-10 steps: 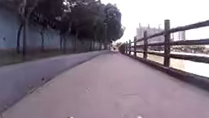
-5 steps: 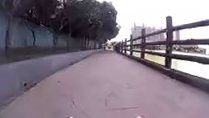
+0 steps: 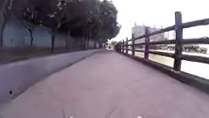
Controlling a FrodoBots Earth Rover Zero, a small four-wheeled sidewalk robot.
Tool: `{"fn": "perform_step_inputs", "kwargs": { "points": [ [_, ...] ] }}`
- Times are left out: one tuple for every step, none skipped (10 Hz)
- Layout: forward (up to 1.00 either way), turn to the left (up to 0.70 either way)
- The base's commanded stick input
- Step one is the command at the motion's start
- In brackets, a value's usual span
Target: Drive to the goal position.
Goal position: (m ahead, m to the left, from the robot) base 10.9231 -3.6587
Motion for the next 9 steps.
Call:
{"fn": "perform_step_inputs", "kwargs": {
  "points": [
    [0.7,0.0],
    [0.7,0.0],
    [0.7,0.0],
    [0.7,0.0],
    [0.7,0.0],
    [0.7,0.0],
    [0.7,0.0],
    [0.7,0.0],
    [0.7,0.0]
  ]
}}
